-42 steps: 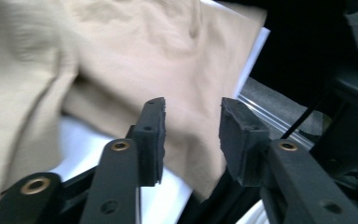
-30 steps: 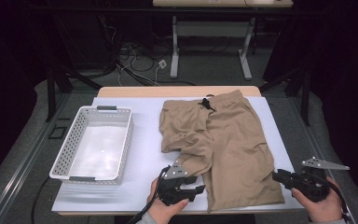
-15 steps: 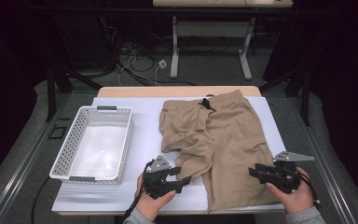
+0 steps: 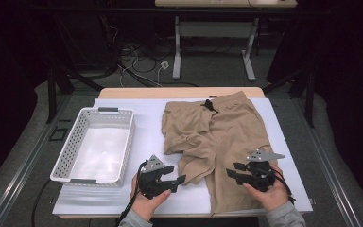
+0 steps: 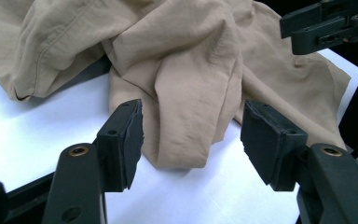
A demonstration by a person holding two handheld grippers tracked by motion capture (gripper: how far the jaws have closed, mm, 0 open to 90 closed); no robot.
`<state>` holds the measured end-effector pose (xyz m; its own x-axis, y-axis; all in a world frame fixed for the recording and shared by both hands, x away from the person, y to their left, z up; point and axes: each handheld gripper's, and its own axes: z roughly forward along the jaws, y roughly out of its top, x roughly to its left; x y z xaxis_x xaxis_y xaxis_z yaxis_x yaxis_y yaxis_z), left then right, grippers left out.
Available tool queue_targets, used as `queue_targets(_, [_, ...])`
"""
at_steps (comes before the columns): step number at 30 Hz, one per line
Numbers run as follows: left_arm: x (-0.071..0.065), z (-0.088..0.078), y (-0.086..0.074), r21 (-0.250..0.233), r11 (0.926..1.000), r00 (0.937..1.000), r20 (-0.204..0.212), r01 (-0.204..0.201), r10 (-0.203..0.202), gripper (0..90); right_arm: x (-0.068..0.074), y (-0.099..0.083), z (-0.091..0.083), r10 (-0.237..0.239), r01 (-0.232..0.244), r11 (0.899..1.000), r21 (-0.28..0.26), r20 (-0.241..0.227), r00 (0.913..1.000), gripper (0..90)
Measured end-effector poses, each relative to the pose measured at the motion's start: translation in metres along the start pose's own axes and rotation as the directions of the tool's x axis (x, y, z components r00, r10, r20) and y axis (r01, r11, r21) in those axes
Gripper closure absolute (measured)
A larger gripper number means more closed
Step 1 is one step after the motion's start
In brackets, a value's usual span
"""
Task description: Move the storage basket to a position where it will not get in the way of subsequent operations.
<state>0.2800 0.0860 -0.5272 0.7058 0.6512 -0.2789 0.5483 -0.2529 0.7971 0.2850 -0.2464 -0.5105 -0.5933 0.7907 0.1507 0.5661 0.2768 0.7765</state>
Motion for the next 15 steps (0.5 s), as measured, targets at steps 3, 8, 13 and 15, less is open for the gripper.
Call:
queue_targets(3, [0.000,0.004,-0.002,0.003,1.0000,1.0000,0.006,0.006,-0.006,38.0,0.003,0.006,0.009,-0.003,0.002,1.000,-0.025,-0.006,1.0000,50.3])
queue_targets(8, [0.002,0.003,-0.002,0.002,1.0000,1.0000,0.000,0.009,-0.009,37.9,0.004,0.018,0.023,-0.001,-0.001,0.999,-0.053,-0.037,0.9993,43.0])
queue_targets(13, [0.004,0.000,-0.002,-0.007,0.9999,0.9998,-0.015,0.013,-0.013,37.4,0.007,0.026,0.041,0.022,-0.024,0.999,-0.035,-0.068,0.9974,39.3])
queue_targets(15, [0.006,-0.003,-0.002,-0.014,0.9997,0.9996,-0.019,0.020,-0.020,37.4,0.009,0.029,0.051,0.026,-0.027,1.000,-0.014,-0.070,0.9972,41.5])
